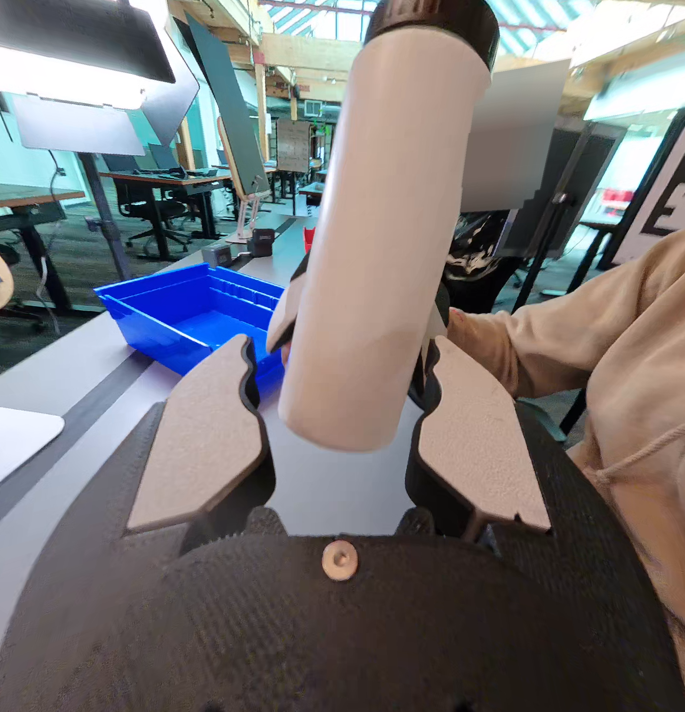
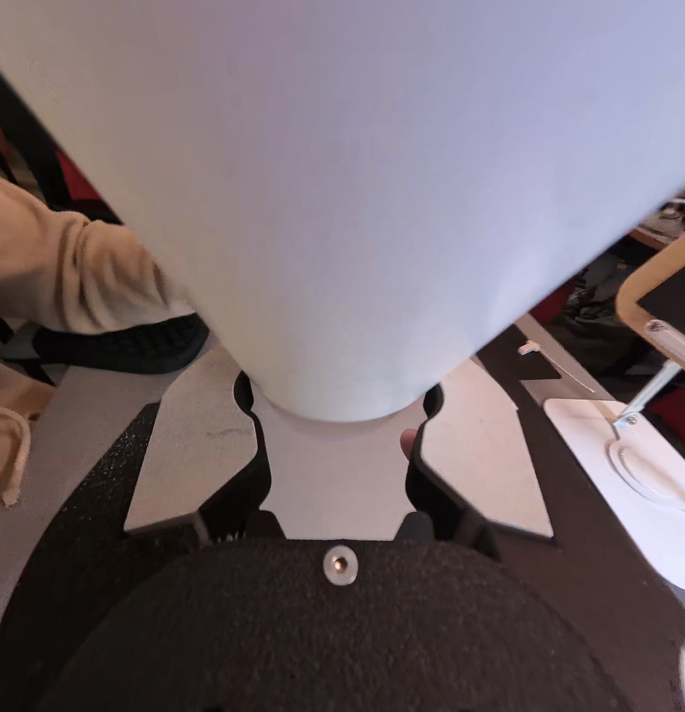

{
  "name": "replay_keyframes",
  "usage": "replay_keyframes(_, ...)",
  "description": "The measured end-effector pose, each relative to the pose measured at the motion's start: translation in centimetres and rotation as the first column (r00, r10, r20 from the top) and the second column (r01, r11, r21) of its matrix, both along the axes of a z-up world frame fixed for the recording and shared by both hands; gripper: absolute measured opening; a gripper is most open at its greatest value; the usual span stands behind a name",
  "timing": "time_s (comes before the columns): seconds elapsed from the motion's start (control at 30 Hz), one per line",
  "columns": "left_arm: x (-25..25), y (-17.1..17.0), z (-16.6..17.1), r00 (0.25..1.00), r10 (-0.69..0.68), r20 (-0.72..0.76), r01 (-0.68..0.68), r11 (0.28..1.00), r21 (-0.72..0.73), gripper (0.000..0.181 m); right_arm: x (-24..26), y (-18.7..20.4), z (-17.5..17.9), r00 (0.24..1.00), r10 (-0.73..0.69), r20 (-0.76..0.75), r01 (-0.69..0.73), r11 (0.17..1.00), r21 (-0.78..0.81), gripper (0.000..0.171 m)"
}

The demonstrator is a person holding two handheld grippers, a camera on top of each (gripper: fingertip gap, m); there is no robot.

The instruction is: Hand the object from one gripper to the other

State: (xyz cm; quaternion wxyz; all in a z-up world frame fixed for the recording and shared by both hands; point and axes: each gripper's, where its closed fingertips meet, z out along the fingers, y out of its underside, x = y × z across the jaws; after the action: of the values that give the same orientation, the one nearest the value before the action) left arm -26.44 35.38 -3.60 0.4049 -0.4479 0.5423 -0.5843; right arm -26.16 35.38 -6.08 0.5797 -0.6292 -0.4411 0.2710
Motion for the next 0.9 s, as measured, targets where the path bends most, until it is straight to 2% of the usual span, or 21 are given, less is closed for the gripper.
replay_keyframes(0.07,0.4,-0.8,-0.3,0.999,0.015,-0.039,-0.012,0.998,0.067,0.086,-0.9,-0.2,-1.3,0.998,0.019,0.053,-0.017,0.999,-0.038,0.088)
replay_keyframes(0.17,1.8,-2.6,-2.8,0.982,0.02,-0.186,0.012,0.986,0.168,0.093,-1.8,-0.2,-3.7,0.984,0.022,0.174,-0.009,0.997,-0.075,0.088)
replay_keyframes(0.27,2.9,-2.4,-4.1,0.978,0.076,-0.196,-0.03,0.973,0.228,0.094,-2.0,-0.1,-5.3,0.965,0.004,0.261,0.024,0.994,-0.105,0.088)
replay_keyframes(0.37,2.9,-1.8,-3.2,0.983,0.096,-0.156,-0.064,0.977,0.203,0.09,-1.7,0.4,-4.4,0.976,-0.026,0.216,0.048,0.994,-0.099,0.089)
replay_keyframes(0.5,1.9,-0.5,-2.0,0.988,0.104,-0.113,-0.089,0.987,0.133,0.089,0.0,0.0,-1.8,0.994,-0.011,0.113,0.019,0.997,-0.069,0.08)
replay_keyframes(0.63,1.9,-0.3,-3.7,0.973,0.105,-0.204,-0.073,0.985,0.155,0.089,1.8,-0.7,2.3,0.998,-0.011,-0.057,0.01,1.0,-0.016,0.08)
replay_keyframes(0.7,2.9,-1.6,-5.3,0.96,0.066,-0.271,-0.021,0.986,0.165,0.089,0.8,-1.0,2.3,0.999,-0.005,-0.049,0.005,1.0,0.002,0.082)
replay_keyframes(0.8,3.8,-2.5,-7.4,0.938,0.063,-0.339,0.012,0.976,0.216,0.088,-1.3,-0.8,0.2,1.0,0.007,0.015,-0.007,1.0,0.006,0.089)
replay_keyframes(0.9,3.3,-2.4,-7.0,0.948,0.027,-0.316,0.031,0.984,0.177,0.083,-1.1,-0.8,0.1,0.999,0.033,0.003,-0.033,0.999,-0.022,0.087)
